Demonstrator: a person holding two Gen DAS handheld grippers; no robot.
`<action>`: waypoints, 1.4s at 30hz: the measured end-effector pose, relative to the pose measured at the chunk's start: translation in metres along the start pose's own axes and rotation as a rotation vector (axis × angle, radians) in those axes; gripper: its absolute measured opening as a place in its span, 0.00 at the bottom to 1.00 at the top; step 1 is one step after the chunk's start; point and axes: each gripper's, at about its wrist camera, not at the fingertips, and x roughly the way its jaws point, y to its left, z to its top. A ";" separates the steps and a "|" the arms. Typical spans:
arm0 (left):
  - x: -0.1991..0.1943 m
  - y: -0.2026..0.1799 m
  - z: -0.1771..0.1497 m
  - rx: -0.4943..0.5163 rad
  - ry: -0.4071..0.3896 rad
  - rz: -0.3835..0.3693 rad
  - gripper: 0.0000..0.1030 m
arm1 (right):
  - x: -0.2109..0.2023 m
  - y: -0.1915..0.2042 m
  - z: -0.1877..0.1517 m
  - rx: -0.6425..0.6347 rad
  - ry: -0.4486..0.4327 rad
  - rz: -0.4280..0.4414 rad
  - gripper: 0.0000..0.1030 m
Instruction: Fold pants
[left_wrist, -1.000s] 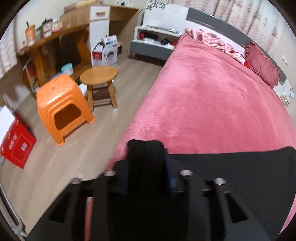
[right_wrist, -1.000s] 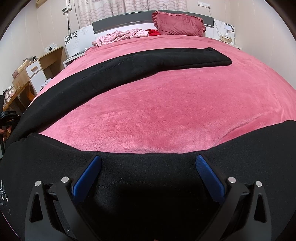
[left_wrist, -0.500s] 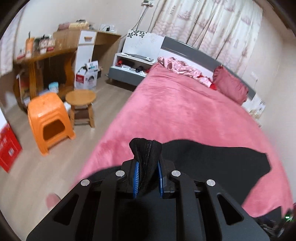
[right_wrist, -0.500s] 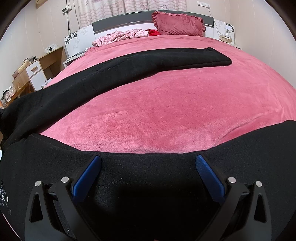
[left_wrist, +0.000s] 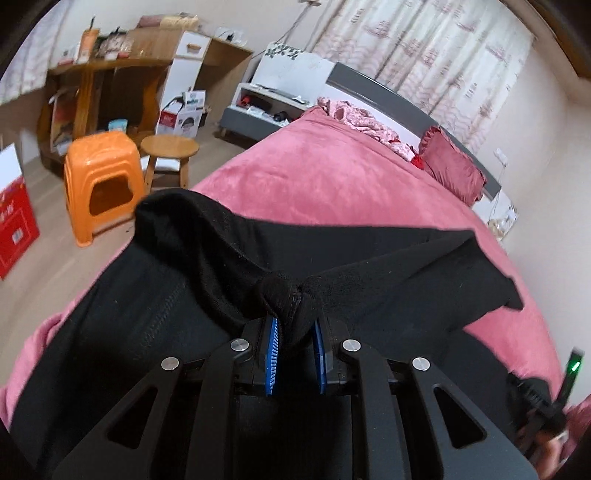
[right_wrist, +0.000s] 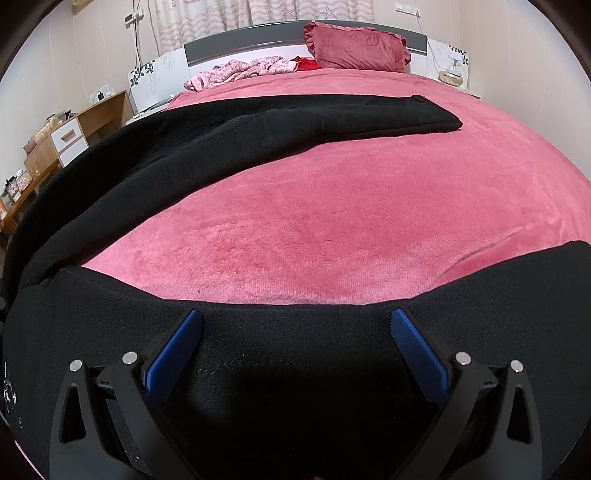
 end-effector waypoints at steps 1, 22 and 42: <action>0.001 -0.003 0.000 0.013 0.000 0.009 0.15 | 0.000 0.000 0.000 -0.003 0.001 -0.004 0.98; 0.003 0.006 -0.002 -0.011 -0.006 -0.029 0.15 | 0.013 0.002 0.029 -0.051 0.213 -0.036 0.98; 0.002 0.017 -0.001 -0.070 -0.001 -0.091 0.15 | 0.068 0.121 0.224 0.271 0.343 0.115 0.98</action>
